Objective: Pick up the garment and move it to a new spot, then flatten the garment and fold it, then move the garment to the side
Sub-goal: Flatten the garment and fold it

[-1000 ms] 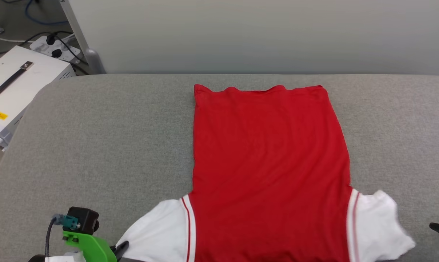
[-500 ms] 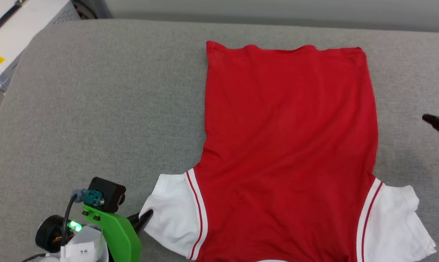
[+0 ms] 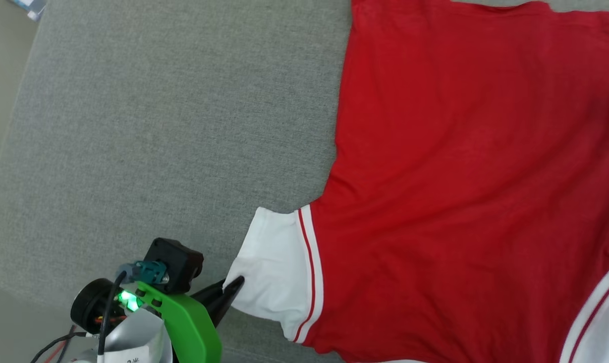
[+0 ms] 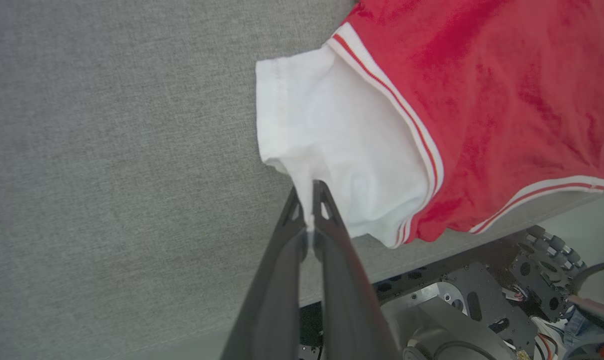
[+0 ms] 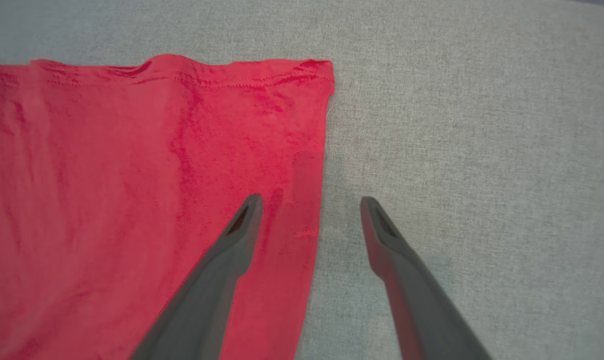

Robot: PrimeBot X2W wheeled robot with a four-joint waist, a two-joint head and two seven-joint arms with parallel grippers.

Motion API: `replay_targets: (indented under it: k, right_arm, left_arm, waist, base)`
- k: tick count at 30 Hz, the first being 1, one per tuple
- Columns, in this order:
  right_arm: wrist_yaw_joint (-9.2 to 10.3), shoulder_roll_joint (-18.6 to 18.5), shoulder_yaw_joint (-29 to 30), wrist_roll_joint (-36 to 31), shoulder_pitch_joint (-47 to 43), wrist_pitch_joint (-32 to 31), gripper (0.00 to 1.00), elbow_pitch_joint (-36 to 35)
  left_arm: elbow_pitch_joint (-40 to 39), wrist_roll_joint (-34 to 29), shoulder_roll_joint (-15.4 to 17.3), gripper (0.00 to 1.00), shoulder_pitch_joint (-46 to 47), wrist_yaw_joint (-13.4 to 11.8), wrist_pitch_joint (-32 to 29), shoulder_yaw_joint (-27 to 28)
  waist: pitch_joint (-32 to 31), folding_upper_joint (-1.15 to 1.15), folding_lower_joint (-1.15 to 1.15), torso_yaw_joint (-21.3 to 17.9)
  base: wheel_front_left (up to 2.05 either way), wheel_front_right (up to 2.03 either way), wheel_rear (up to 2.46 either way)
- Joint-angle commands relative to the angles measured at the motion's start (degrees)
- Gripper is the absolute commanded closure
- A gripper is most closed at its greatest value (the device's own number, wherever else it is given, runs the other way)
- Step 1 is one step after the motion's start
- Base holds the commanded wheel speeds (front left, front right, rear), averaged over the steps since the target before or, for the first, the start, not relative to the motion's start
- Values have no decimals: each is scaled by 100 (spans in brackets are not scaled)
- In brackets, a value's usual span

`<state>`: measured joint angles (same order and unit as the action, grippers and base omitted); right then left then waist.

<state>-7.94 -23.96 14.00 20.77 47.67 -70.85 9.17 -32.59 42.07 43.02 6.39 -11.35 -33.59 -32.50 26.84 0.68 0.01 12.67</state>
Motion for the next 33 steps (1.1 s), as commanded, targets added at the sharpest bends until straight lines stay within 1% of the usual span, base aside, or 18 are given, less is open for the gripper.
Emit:
replay_targets:
  k: [1, 9, 15, 18, 19, 20, 21, 27, 33]
  right_arm:
    - [45, -54, -1, -151, 196, 15, 0, 125]
    - [45, -228, 25, -706, 789, 196, 0, 829]
    - [45, -305, -83, -884, 809, 294, 0, 1174]
    - [45, -325, -194, -860, 701, 201, 0, 1260]
    - [45, -333, -224, -849, 666, 159, 31, 1278]
    - [45, -352, -287, -824, 617, 108, 84, 1277]
    - [45, -449, -444, -737, 513, 124, 100, 1196]
    - [45, -549, -516, -661, 318, 295, 100, 1233]
    - [45, -573, -574, -611, -48, 440, 100, 1368]
  left_arm:
    - [-36, -43, -52, 100, 107, -2, -3, -30]
    - [25, -93, -131, 100, 204, 70, 92, -74]
    - [166, -107, -179, 100, 246, 125, 177, -95]
    - [209, -92, -206, 100, 259, 149, 196, -114]
    - [218, -82, -212, 100, 263, 159, 196, -120]
    - [228, -74, -218, 100, 268, 167, 198, -124]
    - [262, -64, -221, 100, 281, 176, 210, -120]
    - [362, -66, -214, 100, 285, 150, 255, -80]
    - [397, -29, -182, 100, 246, 95, 261, -27]
  waist:
    - [534, -68, -1, 529]
    - [783, -68, -1, 739]
    - [859, -68, -1, 770]
    - [871, -68, -1, 772]
    - [873, -68, -1, 773]
    - [872, -68, -1, 773]
    - [859, -68, -1, 773]
    - [653, -68, -1, 720]
    - [199, -68, -1, 525]
  base:
    - [0, 0, 0]
    - [0, 0, 0]
    - [0, 0, 0]
    - [0, 0, 0]
    - [0, 0, 0]
    - [0, 0, 0]
    - [0, 0, 0]
    - [0, 0, 0]
    - [0, 0, 0]
